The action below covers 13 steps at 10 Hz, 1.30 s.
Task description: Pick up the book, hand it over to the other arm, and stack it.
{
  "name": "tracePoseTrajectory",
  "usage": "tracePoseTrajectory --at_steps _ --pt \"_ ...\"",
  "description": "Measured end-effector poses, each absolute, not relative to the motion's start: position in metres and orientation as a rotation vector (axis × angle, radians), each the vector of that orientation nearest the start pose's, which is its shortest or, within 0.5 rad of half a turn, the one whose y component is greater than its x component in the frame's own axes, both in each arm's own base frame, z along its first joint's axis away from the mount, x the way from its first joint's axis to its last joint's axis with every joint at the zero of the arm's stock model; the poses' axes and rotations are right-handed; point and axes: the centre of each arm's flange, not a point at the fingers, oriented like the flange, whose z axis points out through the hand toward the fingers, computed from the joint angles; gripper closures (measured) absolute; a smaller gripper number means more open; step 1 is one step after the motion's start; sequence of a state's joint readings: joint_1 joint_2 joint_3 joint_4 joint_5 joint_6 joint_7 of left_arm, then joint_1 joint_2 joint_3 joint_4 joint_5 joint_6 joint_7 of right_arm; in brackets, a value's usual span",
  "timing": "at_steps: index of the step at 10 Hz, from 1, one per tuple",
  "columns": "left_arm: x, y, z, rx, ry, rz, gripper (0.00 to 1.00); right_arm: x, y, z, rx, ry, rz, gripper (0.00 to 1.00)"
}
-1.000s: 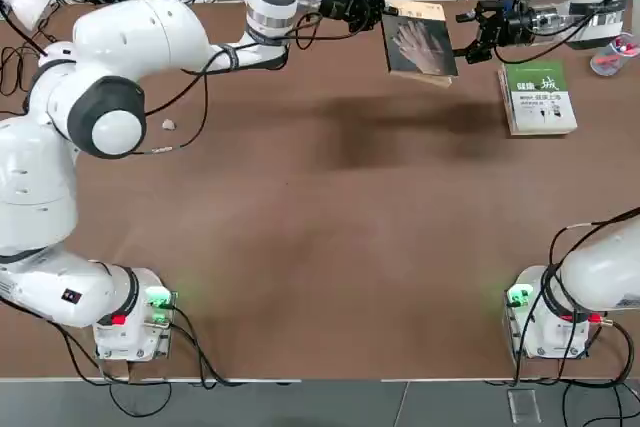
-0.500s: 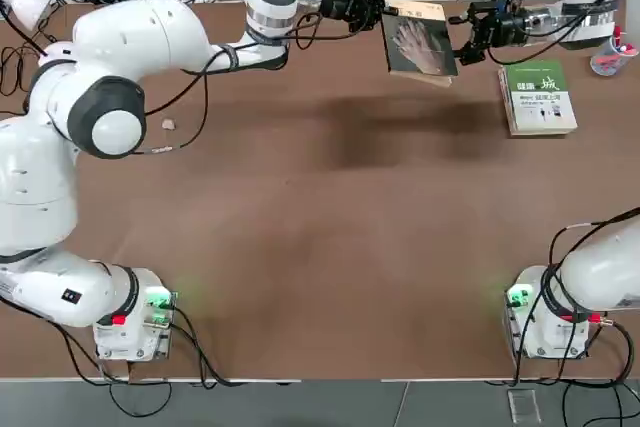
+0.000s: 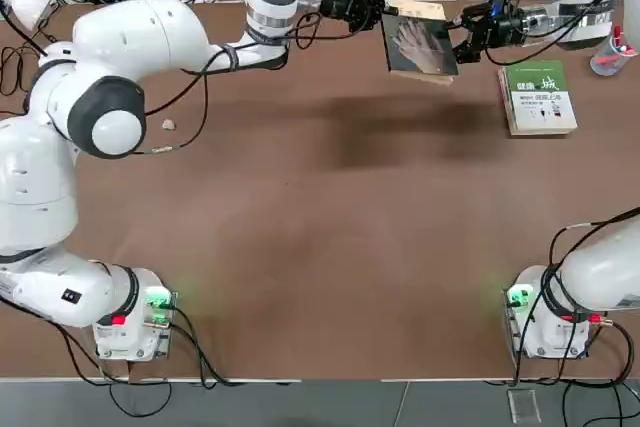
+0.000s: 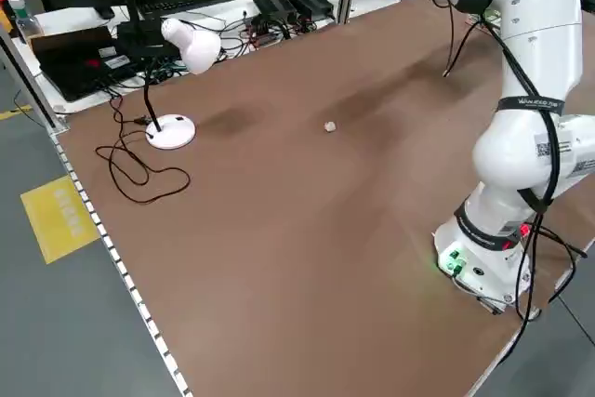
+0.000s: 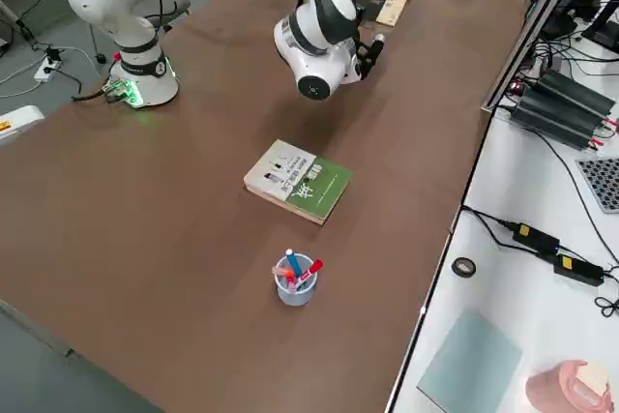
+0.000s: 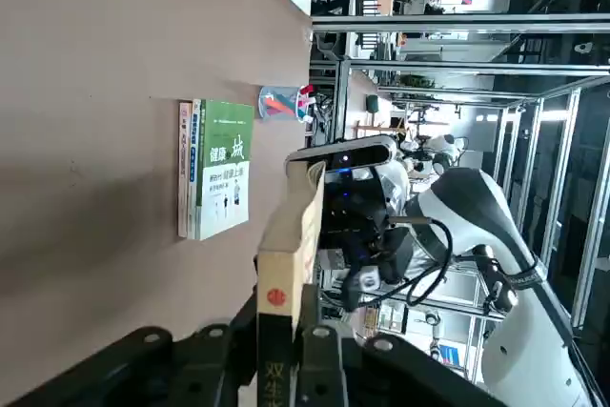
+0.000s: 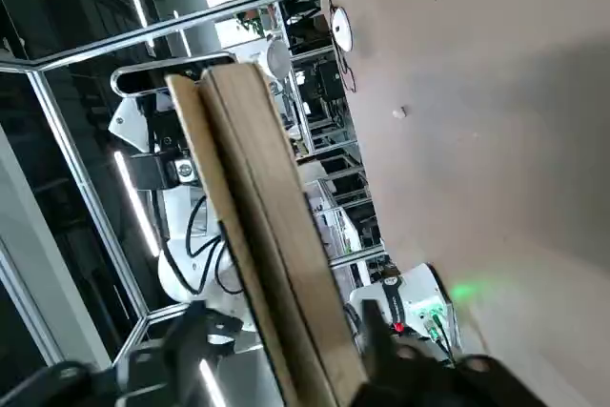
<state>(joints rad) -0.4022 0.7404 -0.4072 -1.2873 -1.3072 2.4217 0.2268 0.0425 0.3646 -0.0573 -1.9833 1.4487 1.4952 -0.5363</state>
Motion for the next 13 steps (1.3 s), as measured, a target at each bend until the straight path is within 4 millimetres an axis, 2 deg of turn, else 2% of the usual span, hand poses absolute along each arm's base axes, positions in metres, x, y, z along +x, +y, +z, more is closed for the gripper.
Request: tracePoseTrajectory --at_steps 2,3,5,8,11,12,13 --pt "0.5961 -0.4992 0.3860 1.846 0.049 -0.052 0.98 0.5697 0.1059 0.3204 -1.630 0.100 0.291 0.52" --pt "0.5962 -0.4992 0.3861 1.846 0.049 -0.052 0.98 0.5698 0.1058 0.3204 -1.631 0.100 0.290 0.67" --pt "0.5963 -0.4992 0.3849 1.847 0.051 -0.053 0.98 0.5699 0.1056 0.3208 -1.629 0.100 0.290 0.84" --pt "0.5963 -0.4994 0.3829 1.848 0.054 -0.057 0.94 0.5696 0.1042 0.3213 -1.624 0.108 0.302 0.85" --pt "0.5965 -0.5003 0.3857 1.840 0.063 -0.061 0.65 0.5693 0.1032 0.3215 -1.621 0.116 0.313 0.85" --pt "0.5972 -0.4999 0.3866 1.838 0.063 -0.059 0.65 0.5693 0.1030 0.3217 -1.620 0.117 0.313 0.85" --pt "0.5982 -0.4992 0.3876 1.838 0.064 -0.056 0.56 0.5692 0.1031 0.3217 -1.619 0.117 0.315 0.85"
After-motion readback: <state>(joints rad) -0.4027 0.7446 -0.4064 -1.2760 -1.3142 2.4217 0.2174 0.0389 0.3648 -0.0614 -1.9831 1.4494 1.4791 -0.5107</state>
